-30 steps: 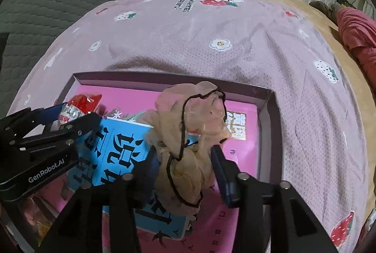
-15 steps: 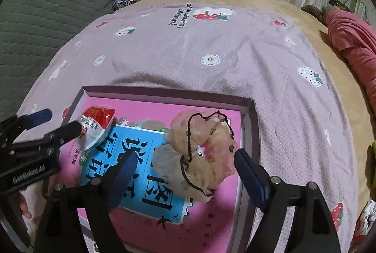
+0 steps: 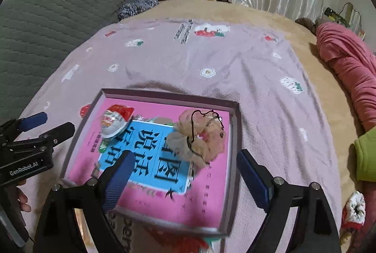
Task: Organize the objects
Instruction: 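Open the left tool to drop the egg while the right tool releases the scrunchie in the tray, then withdraw both tools from the tray and approach the remaining snacks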
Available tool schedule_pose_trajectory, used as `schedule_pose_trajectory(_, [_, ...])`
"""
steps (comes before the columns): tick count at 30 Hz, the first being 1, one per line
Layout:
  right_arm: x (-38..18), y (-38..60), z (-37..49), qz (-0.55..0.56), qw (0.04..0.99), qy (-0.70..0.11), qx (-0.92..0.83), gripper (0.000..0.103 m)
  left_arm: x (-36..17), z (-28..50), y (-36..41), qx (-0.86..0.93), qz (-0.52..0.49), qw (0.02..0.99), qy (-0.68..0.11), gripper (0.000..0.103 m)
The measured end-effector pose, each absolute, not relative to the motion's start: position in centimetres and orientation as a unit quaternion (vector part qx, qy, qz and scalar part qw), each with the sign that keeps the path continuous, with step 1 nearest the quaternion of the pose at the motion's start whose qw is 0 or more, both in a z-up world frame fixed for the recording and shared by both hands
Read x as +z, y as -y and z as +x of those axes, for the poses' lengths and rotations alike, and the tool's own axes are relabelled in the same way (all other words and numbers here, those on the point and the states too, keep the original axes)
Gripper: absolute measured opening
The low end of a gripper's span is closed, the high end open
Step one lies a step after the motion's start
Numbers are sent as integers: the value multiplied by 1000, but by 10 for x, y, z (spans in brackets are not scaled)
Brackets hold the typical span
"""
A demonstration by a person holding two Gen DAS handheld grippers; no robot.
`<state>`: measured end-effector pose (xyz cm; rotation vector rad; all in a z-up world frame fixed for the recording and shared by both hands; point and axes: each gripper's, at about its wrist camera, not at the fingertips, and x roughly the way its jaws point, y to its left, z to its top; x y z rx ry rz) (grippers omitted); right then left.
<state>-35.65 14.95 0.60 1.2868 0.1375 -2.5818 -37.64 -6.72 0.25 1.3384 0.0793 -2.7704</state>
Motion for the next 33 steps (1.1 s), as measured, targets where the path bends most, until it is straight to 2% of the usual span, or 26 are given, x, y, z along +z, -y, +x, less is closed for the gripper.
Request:
schedule_pose_trajectory(6, [43, -154, -308, 413, 136, -36, -900, 94, 40, -326, 63, -915, 403, 30, -15, 86])
schedule_pose_trajectory(17, [106, -141, -226, 367, 150, -66, -916, 95, 87, -247, 67, -925, 379, 34, -9, 86])
schedule_pose_trajectory(33, [135, -138, -132, 337, 164, -56, -925, 99, 110, -147, 66, -934, 356, 23, -22, 86])
